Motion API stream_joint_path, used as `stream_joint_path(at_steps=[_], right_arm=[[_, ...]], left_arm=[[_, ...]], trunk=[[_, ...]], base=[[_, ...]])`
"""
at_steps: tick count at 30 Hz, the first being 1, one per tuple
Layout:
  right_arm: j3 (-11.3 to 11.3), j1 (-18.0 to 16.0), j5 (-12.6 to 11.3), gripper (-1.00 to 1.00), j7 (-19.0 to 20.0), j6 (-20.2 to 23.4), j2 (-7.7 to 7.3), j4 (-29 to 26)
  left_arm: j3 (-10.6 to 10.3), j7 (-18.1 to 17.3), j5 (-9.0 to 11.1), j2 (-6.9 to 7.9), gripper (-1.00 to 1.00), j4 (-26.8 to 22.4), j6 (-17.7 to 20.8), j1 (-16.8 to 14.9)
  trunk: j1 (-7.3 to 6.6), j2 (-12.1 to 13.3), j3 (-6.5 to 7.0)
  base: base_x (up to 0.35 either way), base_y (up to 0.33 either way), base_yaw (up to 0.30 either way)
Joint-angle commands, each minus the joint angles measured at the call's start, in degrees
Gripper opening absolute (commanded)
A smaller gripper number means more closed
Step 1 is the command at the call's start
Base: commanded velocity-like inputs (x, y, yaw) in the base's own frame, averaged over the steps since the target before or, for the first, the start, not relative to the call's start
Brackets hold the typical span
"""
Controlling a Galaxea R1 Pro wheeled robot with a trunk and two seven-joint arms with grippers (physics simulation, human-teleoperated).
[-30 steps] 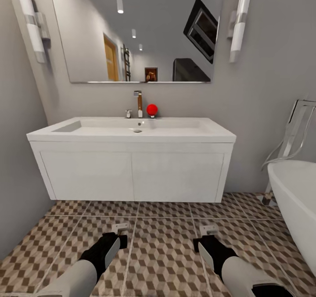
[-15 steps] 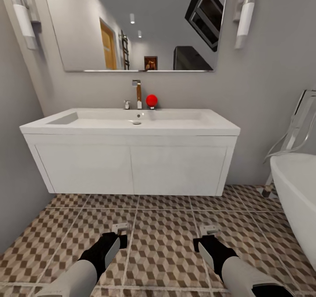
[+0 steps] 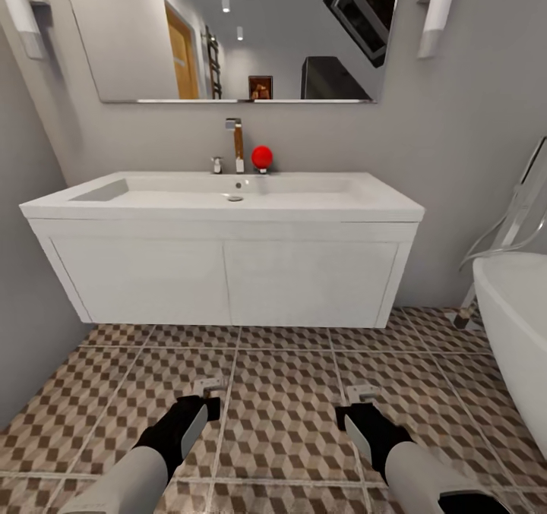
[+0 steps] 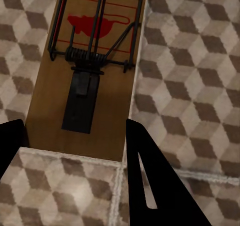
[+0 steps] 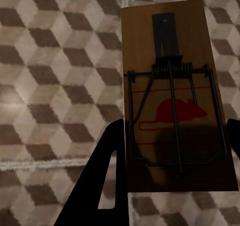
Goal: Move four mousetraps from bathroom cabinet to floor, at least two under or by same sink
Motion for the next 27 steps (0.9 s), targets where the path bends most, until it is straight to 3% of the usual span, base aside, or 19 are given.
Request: stream_joint_path(at_steps=[1, 14, 27], right_arm=[[0.16, -0.01, 0.11, -1.00, -0.18, 0.42, 0.00, -0.29], [0.16, -0.01, 0.11, -1.00, -1.35, -2.67, -0.11, -4.80], [0.37, -0.01, 0.28, -1.00, -1.60, -2.93, 0.02, -5.23]], left_arm=[[0.25, 0.14, 0.15, -0.03, -1.00, -0.49, 0.30, -0.01], [0.22, 0.43, -0.24, -0.08, -1.00, -8.70, 0.94, -0.01], [0.04, 0.83, -0.46, -0.11, -1.00, -9.00, 0.59, -0.01]], trunk=[[0.01, -0.04, -0.28], [0.35, -0.21, -3.16], [0.68, -0.39, -6.04]], base=[[0.000, 0.000, 0.000], [0.000, 0.000, 0.000], [0.000, 0.000, 0.000]])
